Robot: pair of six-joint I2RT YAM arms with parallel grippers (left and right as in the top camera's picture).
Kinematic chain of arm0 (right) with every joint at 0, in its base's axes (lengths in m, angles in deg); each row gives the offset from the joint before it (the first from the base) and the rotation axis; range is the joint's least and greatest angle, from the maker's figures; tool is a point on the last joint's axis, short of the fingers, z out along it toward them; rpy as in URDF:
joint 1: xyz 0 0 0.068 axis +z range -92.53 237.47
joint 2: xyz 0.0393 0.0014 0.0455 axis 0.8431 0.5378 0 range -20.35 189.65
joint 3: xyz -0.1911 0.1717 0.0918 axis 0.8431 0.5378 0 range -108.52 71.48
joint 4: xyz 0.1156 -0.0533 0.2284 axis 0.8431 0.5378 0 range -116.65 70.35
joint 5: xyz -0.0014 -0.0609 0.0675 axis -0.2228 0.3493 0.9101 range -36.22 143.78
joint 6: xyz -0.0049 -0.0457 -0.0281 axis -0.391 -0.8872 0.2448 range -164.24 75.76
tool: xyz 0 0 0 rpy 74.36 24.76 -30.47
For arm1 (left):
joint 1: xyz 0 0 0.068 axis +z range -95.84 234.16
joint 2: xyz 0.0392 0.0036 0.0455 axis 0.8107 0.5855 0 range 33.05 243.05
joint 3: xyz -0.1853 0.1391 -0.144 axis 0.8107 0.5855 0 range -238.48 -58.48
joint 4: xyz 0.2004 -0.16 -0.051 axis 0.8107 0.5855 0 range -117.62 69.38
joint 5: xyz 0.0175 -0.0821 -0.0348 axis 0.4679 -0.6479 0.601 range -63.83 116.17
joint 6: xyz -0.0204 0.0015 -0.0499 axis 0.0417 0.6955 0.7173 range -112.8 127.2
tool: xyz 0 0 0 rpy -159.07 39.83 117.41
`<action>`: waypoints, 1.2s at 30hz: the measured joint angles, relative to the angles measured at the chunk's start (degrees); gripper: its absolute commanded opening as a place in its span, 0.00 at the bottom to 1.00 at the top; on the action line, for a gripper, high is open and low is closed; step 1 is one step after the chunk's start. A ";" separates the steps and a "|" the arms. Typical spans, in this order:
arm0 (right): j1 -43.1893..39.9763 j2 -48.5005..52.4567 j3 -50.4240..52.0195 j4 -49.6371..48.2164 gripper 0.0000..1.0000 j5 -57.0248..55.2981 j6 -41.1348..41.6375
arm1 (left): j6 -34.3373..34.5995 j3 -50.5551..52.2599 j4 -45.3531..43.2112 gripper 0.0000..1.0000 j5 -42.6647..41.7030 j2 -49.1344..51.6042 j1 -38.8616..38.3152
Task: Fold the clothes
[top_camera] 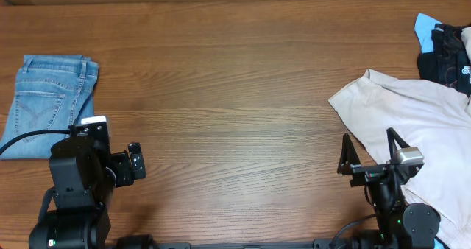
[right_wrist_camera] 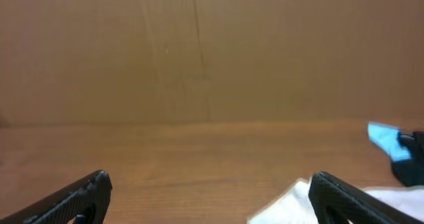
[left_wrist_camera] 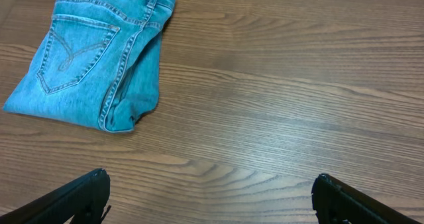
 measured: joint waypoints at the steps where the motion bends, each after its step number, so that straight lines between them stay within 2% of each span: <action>1: 0.24 0.00 0.76 -1.07 1.00 -0.44 -0.20 | 0.00 0.00 0.00 1.00 0.02 0.00 0.00; 10: 0.94 0.00 11.34 -14.78 1.00 -3.15 -2.16 | 0.00 0.02 0.02 1.00 0.02 0.00 0.00; 17: 0.94 -0.17 13.55 -9.68 1.00 -5.07 -4.17 | 0.00 0.04 0.02 1.00 -0.11 0.00 0.00; 36: 0.94 -0.15 13.55 -9.64 1.00 -6.03 -5.16 | 0.00 0.02 0.00 1.00 -0.15 0.00 0.00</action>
